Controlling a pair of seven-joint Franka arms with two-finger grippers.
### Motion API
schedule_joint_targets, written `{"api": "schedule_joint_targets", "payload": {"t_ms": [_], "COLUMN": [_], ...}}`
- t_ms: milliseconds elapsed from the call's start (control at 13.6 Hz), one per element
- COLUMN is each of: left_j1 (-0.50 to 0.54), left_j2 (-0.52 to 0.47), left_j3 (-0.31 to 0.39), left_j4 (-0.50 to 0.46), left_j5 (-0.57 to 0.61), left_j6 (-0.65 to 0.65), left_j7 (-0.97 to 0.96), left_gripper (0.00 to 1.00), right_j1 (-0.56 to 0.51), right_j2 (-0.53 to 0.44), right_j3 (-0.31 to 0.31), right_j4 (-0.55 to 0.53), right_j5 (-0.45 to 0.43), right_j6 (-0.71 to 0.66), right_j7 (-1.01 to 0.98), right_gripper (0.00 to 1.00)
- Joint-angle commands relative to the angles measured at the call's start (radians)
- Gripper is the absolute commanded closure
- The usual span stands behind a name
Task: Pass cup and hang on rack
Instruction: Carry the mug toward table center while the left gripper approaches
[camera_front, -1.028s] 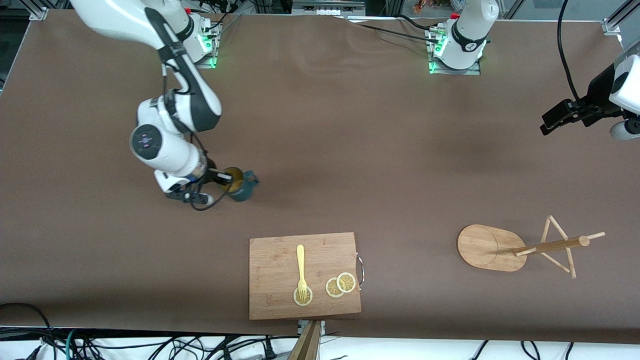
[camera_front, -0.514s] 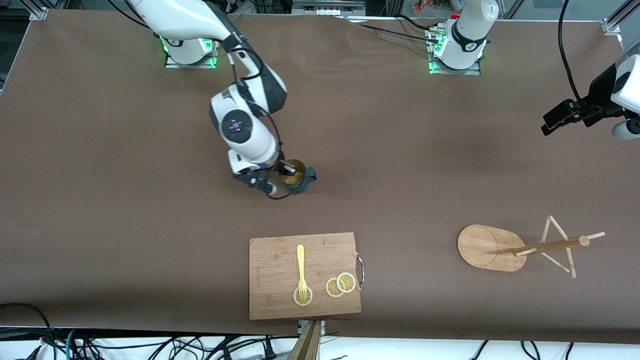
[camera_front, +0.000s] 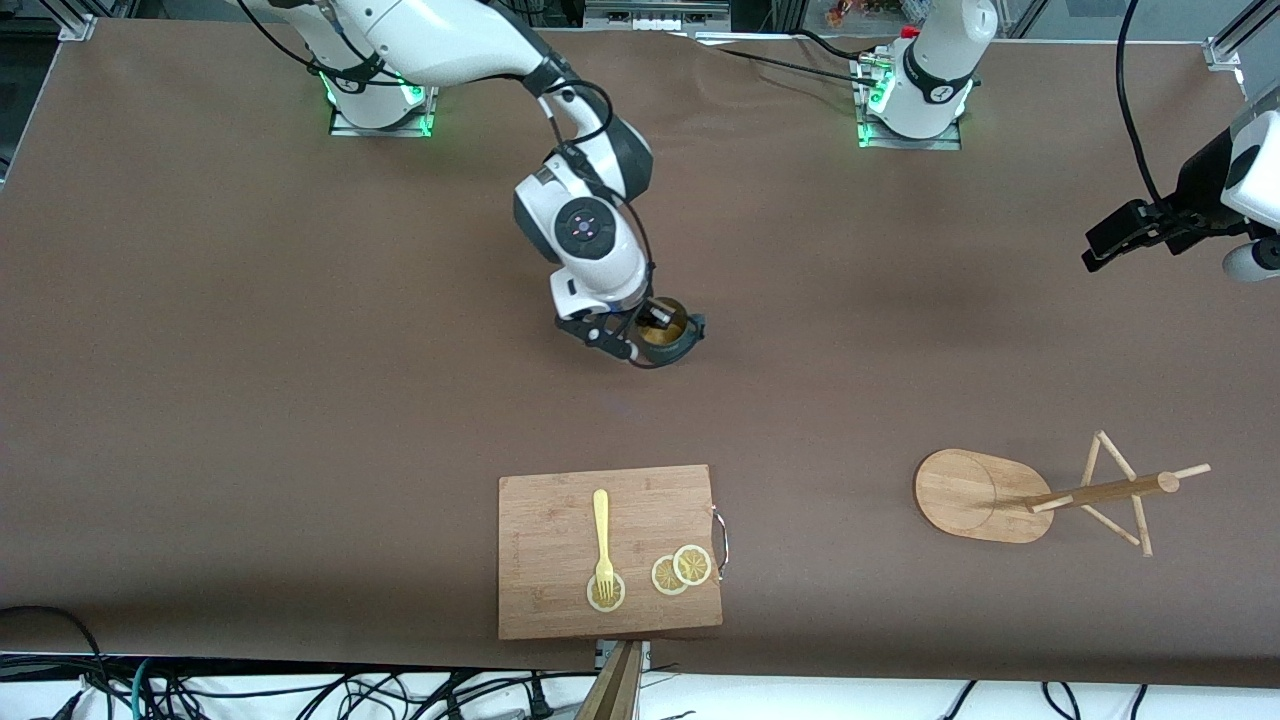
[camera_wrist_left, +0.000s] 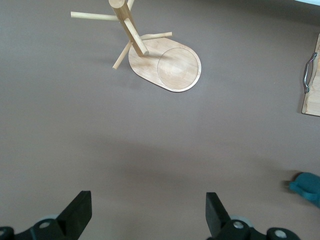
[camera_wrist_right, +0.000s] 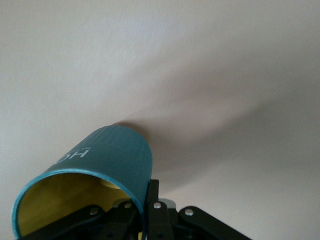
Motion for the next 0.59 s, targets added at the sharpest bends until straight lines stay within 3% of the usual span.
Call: {"api": "schedule_joint_targets", "payload": {"t_ms": [0, 147, 514], "left_j1": [0.0, 0.0, -0.001], "left_j2": [0.009, 0.009, 0.009], "left_j3": [0.001, 0.001, -0.004], "left_j4": [0.021, 0.021, 0.021], "left_j5": [0.01, 0.01, 0.008], "left_j6": [-0.002, -0.002, -0.003], "left_j7": [-0.002, -0.002, -0.004], "left_gripper": [0.0, 0.0, 0.0], "right_j1": [0.038, 0.07, 0.101], "right_j2": [0.045, 0.082, 0.121], "right_j3": [-0.008, -0.008, -0.008], "right_j4": [0.073, 0.13, 0.155], "right_j5": [0.018, 0.022, 0.021], "right_j6": [-0.023, -0.023, -0.022], "right_j7": [0.045, 0.094, 0.175], "right_gripper": [1.0, 1.0, 1.0]}}
